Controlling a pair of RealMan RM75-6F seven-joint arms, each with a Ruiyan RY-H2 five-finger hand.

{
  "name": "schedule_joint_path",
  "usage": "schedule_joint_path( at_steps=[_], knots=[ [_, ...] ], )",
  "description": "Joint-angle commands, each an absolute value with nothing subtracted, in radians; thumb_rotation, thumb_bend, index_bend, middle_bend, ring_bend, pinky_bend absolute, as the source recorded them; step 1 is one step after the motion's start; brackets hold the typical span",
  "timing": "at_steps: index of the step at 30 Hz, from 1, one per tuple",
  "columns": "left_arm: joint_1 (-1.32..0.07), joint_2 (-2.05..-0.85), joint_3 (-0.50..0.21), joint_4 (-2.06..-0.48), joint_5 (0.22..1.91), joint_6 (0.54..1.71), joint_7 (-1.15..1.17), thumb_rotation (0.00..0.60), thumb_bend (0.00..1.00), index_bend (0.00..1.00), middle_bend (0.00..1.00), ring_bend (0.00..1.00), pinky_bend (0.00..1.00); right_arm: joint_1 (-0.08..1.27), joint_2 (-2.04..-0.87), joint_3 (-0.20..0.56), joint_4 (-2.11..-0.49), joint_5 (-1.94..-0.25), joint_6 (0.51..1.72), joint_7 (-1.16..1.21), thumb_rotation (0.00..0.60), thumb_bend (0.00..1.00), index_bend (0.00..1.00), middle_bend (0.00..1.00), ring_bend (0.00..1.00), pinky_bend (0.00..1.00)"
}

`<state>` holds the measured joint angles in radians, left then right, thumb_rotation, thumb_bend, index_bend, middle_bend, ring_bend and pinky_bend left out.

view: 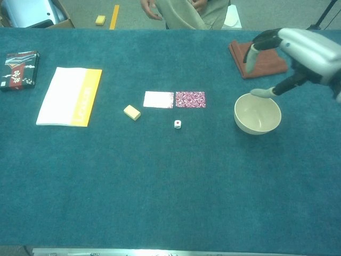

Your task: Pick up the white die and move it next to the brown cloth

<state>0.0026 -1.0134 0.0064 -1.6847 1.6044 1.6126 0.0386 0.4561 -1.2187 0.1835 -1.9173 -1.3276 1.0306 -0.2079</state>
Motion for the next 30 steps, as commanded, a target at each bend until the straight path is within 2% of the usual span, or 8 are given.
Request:
schedule_joint_path(
  at_steps=[1,9,30],
  knots=[
    [0.004,-1.013,0.007,-1.683,1.606,1.614,0.037,0.6,0.46,0.3,0.3,0.18,0.21,0.496,-1.268,0.199,-1.896,-1.279,1.001,-0.25,0.6,0.15,0.52,0.36,0.14,0.09],
    [0.005,-1.017,0.007,-1.673,1.607,1.613,0.029,0.6,0.46,0.3,0.3,0.18,0.21,0.586,-1.371,0.212,-1.856,-1.182,0.963,-0.348,0.6,0.15,0.52,0.36,0.14,0.09],
    [0.016,-1.029,0.005,-1.636,1.6,1.622,-0.008,0.6,0.45,0.3,0.3,0.18,0.19,0.78,-1.635,0.155,-1.69,-1.037,0.958,-0.688,0.6,0.15,0.52,0.36,0.12,0.09]
  ],
)
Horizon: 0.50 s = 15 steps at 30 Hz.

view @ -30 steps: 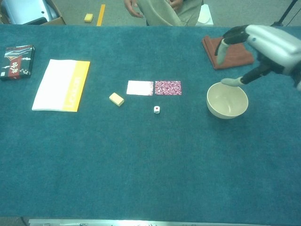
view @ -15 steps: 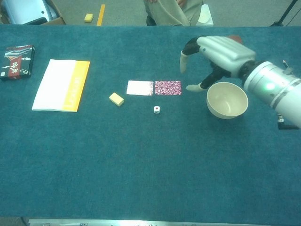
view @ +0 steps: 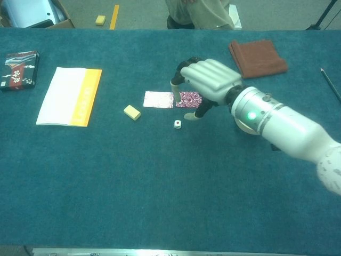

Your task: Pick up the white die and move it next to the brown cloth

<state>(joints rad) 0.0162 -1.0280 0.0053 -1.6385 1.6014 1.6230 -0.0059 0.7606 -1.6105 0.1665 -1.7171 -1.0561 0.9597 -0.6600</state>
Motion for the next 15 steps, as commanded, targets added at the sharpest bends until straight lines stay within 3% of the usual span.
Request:
schedule_joint_path(
  at_steps=[1,10,15],
  knots=[
    [0.016,-1.029,0.005,-1.634,1.599,1.621,-0.01,0.6,0.45,0.3,0.3,0.18,0.19,0.787,-1.644,0.151,-1.678,-1.033,0.959,-0.703,0.6,0.15,0.52,0.36,0.12,0.09],
    [0.015,-1.033,0.0,-1.613,1.589,1.615,-0.03,0.6,0.46,0.3,0.3,0.18,0.19,0.82,-1.721,0.118,-1.585,-1.001,0.969,-0.772,0.6,0.16,0.52,0.35,0.11,0.09],
    [0.013,-1.037,-0.001,-1.601,1.586,1.611,-0.04,0.6,0.46,0.3,0.3,0.18,0.19,0.836,-1.74,0.108,-1.547,-0.995,0.957,-0.783,0.6,0.21,0.52,0.35,0.11,0.09]
  ],
)
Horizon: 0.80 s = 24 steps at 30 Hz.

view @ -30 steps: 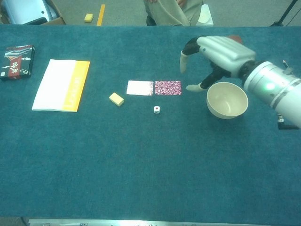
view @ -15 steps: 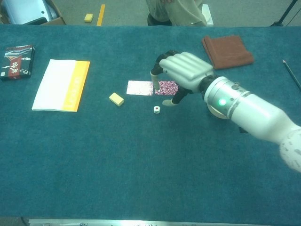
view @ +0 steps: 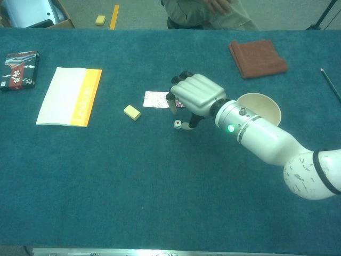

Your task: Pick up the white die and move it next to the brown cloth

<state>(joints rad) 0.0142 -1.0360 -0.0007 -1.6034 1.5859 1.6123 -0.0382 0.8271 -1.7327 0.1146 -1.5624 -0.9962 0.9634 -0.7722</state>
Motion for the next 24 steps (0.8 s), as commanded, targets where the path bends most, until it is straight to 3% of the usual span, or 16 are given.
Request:
schedule_joint_path(
  at_steps=[1,24],
  knots=[
    [0.013,-1.038,-0.001,-1.599,1.586,1.61,-0.042,0.6,0.46,0.3,0.3,0.18,0.19,0.839,-1.744,0.106,-1.538,-0.993,0.954,-0.788,0.6,0.21,0.52,0.35,0.11,0.09],
    [0.011,-1.051,-0.006,-1.564,1.578,1.606,-0.071,0.6,0.46,0.29,0.3,0.18,0.18,0.882,-1.828,0.102,-1.406,-0.919,0.928,-0.814,0.6,0.22,0.52,0.35,0.1,0.09]
  ],
)
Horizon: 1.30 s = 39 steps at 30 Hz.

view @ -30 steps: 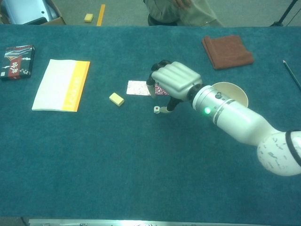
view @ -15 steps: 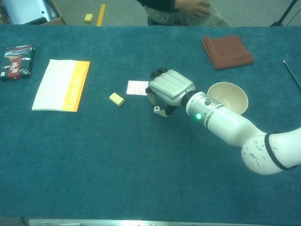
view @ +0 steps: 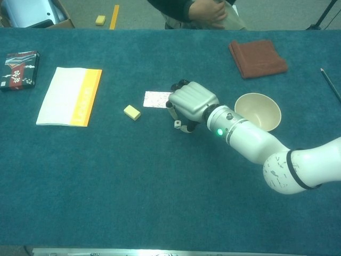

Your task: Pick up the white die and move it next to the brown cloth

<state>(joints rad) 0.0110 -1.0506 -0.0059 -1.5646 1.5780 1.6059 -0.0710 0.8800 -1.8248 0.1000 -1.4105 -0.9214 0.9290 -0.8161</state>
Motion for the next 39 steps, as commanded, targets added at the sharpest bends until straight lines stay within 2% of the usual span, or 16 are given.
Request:
schedule_joint_path(
  at_steps=[1,13,30,39],
  knots=[
    [0.011,-1.051,-0.006,-1.563,1.578,1.606,-0.071,0.6,0.46,0.29,0.3,0.18,0.18,0.883,-1.831,0.103,-1.403,-0.917,0.927,-0.812,0.6,0.22,0.52,0.35,0.1,0.09],
    [0.012,-1.053,-0.008,-1.557,1.572,1.605,-0.078,0.6,0.46,0.29,0.3,0.18,0.18,0.894,-1.852,0.1,-1.376,-0.904,0.918,-0.809,0.6,0.22,0.52,0.35,0.1,0.09],
    [0.016,-1.054,-0.01,-1.549,1.568,1.611,-0.087,0.6,0.46,0.29,0.3,0.18,0.18,0.898,-1.841,0.104,-1.398,-0.891,0.93,-0.804,0.6,0.28,0.54,0.35,0.1,0.09],
    [0.024,-1.053,-0.008,-1.544,1.564,1.616,-0.092,0.6,0.46,0.29,0.3,0.18,0.18,0.868,-1.761,0.132,-1.499,-0.946,0.996,-0.74,0.6,0.28,0.54,0.35,0.1,0.09]
  ],
)
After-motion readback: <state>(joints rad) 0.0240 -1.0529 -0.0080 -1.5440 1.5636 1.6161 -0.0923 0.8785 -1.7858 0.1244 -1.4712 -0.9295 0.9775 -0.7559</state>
